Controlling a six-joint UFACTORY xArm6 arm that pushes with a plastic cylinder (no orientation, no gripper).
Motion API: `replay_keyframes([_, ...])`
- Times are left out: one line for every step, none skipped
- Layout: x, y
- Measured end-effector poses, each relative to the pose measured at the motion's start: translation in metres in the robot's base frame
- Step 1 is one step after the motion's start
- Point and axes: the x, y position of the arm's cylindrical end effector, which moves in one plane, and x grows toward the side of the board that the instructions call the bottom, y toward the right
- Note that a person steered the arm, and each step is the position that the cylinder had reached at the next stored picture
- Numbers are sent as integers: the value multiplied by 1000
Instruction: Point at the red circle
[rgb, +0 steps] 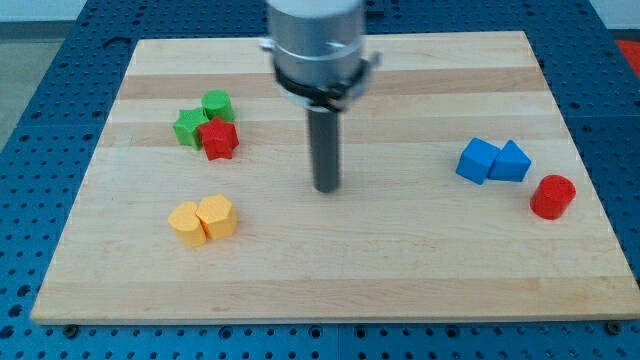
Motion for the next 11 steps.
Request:
replay_keyframes([38, 36])
replay_keyframes([66, 83])
replay_keyframes([80, 114])
replay_keyframes([88, 139])
replay_keyframes([107, 219])
replay_keyframes([106, 246])
replay_keyframes([101, 285])
replay_keyframes([57, 285])
replay_keyframes([55, 285])
replay_keyframes([17, 284])
replay_keyframes([17, 284])
